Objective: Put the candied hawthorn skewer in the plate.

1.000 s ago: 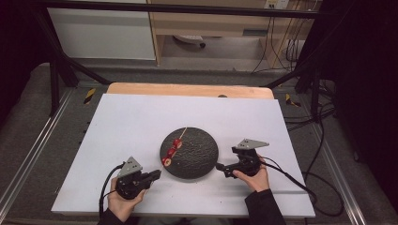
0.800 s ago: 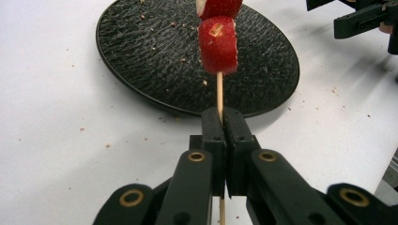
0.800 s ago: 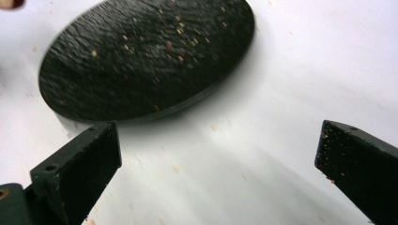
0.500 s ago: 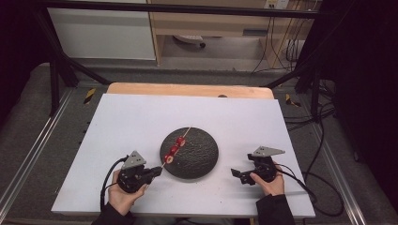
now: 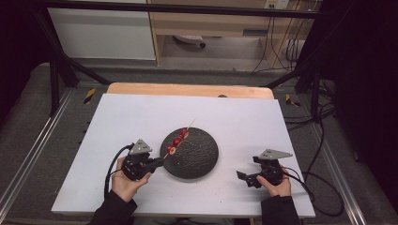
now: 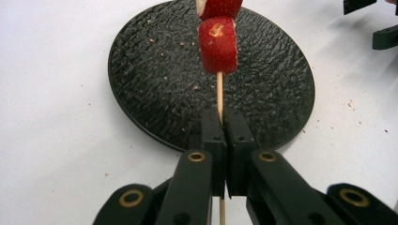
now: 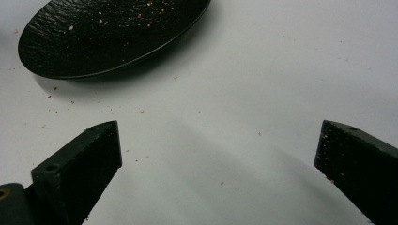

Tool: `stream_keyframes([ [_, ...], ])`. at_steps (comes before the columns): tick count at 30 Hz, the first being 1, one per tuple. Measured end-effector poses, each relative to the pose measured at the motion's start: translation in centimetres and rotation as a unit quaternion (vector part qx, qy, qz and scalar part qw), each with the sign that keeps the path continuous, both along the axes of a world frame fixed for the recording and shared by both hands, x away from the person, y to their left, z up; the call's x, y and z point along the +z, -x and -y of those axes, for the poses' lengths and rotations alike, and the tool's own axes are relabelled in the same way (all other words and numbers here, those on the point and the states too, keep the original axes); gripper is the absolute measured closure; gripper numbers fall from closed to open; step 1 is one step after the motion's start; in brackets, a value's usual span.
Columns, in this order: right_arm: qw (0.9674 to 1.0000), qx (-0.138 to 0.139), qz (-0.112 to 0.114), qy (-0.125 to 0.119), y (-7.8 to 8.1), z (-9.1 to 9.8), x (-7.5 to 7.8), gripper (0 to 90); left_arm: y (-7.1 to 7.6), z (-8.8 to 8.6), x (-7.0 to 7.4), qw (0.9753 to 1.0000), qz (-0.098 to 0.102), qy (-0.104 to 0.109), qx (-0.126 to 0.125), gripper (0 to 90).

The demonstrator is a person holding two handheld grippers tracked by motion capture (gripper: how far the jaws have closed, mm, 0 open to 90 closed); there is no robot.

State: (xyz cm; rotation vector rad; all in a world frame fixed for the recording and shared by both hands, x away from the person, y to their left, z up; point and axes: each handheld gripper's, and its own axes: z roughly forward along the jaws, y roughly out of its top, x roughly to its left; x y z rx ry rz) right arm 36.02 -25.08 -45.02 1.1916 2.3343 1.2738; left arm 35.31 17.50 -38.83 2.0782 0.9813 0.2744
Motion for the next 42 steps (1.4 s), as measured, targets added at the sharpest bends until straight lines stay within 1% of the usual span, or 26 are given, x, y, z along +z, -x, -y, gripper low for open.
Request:
stream_keyframes([
  [5, 1.0000, -0.001, -0.003, -0.002, 0.0, 0.1, 0.0, 1.5, -0.9, 0.7, 0.2, 0.9999, -0.006, -0.009, -0.002, 88.5],
  [10, 1.0000, -0.001, -0.004, 0.000, 0.1, 0.1, -0.1, 1.5, -1.8, 1.6, 0.3, 0.9997, -0.013, -0.022, -0.005, 88.4],
  [11, 1.0000, -0.001, -0.004, 0.000, 0.1, 0.1, -0.1, 1.5, -1.8, 1.6, 0.3, 0.9997, -0.013, -0.022, -0.005, 88.4],
  [12, 1.0000, 0.000, -0.005, 0.002, 0.1, 0.1, -0.2, 1.5, -2.3, 1.9, 0.2, 0.9995, -0.016, -0.026, -0.005, 88.4],
  [13, 1.0000, 0.000, -0.007, 0.001, 0.1, 0.1, -0.2, 1.5, -2.3, 1.9, 0.2, 0.9995, -0.016, -0.026, -0.005, 88.5],
  [14, 1.0000, 0.000, -0.008, 0.001, 0.1, 0.1, -0.2, 1.5, -2.7, 2.2, 0.1, 0.9993, -0.019, -0.030, -0.005, 88.4],
  [16, 1.0000, 0.000, -0.007, 0.003, 0.1, 0.2, -0.2, 1.5, -3.0, 2.6, 0.0, 0.9992, -0.022, -0.033, -0.003, 88.4],
  [18, 1.0000, 0.000, -0.007, -0.002, 0.1, 0.2, -0.2, 1.5, -3.3, 2.9, -0.2, 0.9989, -0.025, -0.038, -0.003, 88.4],
  [20, 1.0000, -0.001, -0.007, -0.001, 0.2, 0.2, -0.2, 1.5, -3.5, 3.3, -0.4, 0.9985, -0.029, -0.047, -0.004, 88.4],
  [22, 1.0000, 0.001, -0.005, -0.002, 0.2, 0.3, -0.2, 1.5, -3.6, 3.5, -0.5, 0.9983, -0.031, -0.049, -0.002, 88.4],
  [23, 1.0000, 0.002, -0.005, -0.001, 0.2, 0.3, -0.2, 1.5, -3.7, 3.8, -0.7, 0.9979, -0.034, -0.056, -0.004, 88.4],
  [24, 1.0000, 0.002, -0.005, -0.002, 0.2, 0.3, -0.2, 1.5, -3.7, 4.0, -0.8, 0.9977, -0.036, -0.057, -0.003, 88.4],
  [28, 1.0000, 0.003, -0.005, -0.003, 0.2, 0.3, -0.2, 1.5, -3.8, 4.6, -1.3, 0.9958, -0.044, -0.080, -0.004, 88.4],
  [31, 1.0000, 0.002, -0.006, -0.004, 0.2, 0.3, -0.2, 1.6, -3.8, 4.9, -1.9, 0.9946, -0.051, -0.090, -0.007, 88.4],
  [32, 1.0000, 0.001, -0.006, -0.004, 0.2, 0.3, -0.3, 1.6, -3.8, 4.9, -1.9, 0.9946, -0.051, -0.090, -0.007, 88.3],
  [33, 1.0000, 0.001, -0.008, -0.004, 0.2, 0.2, -0.3, 1.6, -3.8, 5.0, -2.2, 0.9933, -0.056, -0.101, -0.007, 88.3],
  [41, 0.9999, 0.002, -0.010, -0.001, 0.2, 0.2, -0.4, 1.6, -3.8, 5.1, -2.7, 0.9915, -0.063, -0.114, -0.002, 88.3],
  [42, 1.0000, 0.002, -0.010, -0.001, 0.2, 0.2, -0.4, 1.6, -3.7, 5.2, -2.8, 0.9908, -0.065, -0.119, -0.002, 88.3],
])
